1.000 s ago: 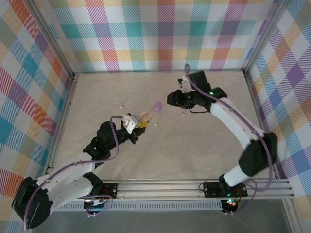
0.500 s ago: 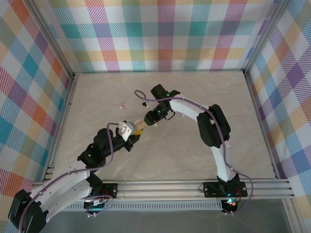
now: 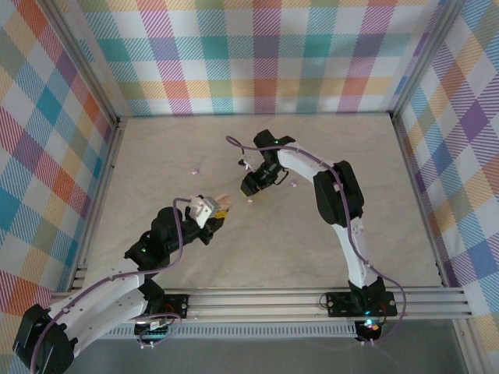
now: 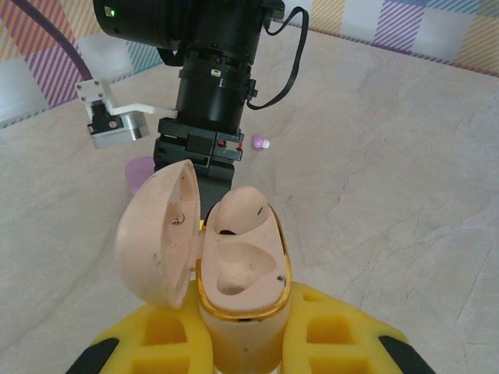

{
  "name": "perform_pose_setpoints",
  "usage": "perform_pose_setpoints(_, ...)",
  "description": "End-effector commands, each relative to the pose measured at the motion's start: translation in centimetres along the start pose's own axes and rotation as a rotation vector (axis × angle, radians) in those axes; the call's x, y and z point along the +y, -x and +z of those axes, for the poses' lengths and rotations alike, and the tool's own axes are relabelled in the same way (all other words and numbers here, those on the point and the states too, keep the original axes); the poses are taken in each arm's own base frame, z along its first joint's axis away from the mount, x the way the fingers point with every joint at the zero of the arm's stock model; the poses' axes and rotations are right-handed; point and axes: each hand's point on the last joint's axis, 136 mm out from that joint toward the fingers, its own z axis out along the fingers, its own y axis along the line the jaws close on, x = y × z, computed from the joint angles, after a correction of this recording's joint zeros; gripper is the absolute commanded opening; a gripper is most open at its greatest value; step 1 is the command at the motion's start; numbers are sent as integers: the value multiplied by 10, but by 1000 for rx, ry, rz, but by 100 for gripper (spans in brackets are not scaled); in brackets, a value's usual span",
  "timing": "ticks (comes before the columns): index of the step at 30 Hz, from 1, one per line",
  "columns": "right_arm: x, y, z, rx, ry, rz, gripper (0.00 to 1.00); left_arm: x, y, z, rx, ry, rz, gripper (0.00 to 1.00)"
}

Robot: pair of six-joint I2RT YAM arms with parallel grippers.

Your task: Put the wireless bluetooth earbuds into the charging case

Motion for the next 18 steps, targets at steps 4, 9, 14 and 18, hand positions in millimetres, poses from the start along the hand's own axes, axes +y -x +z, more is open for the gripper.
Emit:
perform_pose_setpoints(4,13,-18,10,64,68,-5,49,2,-1,-3,-5,13,-10,0)
perform_pose_setpoints(9,14,-29,14,87,83,14,49,2,-2,-7,-9,17,-12,0)
perform_pose_setpoints(14,15,-40,15,90,78,45,48,2,-2,-10,-14,20,-20,0)
perform_pose_setpoints(18,17,-45,13,79,70,83,46,2,-1,-12,-21,20,-23,0)
